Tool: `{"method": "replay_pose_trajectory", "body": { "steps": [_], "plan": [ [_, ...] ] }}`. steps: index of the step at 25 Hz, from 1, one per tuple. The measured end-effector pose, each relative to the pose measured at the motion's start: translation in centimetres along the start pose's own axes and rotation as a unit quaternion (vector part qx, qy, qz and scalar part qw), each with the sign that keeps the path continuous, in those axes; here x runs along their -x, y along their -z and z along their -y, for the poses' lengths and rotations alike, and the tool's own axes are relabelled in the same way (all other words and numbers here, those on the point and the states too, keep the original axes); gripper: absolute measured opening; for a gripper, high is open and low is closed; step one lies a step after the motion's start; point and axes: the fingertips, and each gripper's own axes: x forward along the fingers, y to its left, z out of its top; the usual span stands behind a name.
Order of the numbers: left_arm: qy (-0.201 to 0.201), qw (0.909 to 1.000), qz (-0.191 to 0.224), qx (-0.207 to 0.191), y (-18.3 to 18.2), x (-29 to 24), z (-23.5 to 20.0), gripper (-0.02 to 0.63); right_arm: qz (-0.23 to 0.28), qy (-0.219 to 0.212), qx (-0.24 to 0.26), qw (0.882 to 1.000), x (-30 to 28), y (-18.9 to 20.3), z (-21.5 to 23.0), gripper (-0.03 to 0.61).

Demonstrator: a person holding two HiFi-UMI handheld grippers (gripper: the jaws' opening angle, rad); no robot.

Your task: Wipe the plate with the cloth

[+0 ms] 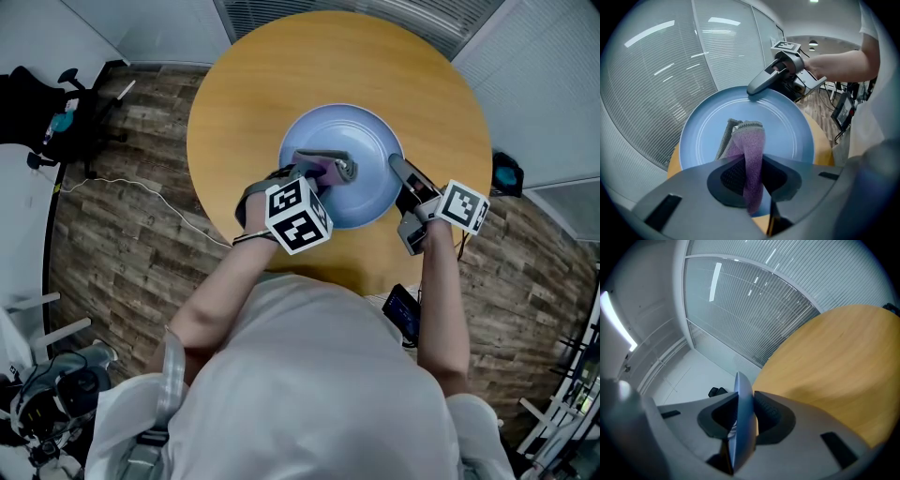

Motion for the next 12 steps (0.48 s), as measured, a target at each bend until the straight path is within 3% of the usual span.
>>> {"method": "replay_pose_trajectory", "body": {
  "steps": [12],
  "plan": [
    [0.027,0.9985,0.031,-0.037,-4.3,-0.5,2.4,0.069,-0.004,-0.013,-0.002,1.000,-1.4,0.5,-0.7,0.100]
  ]
}}
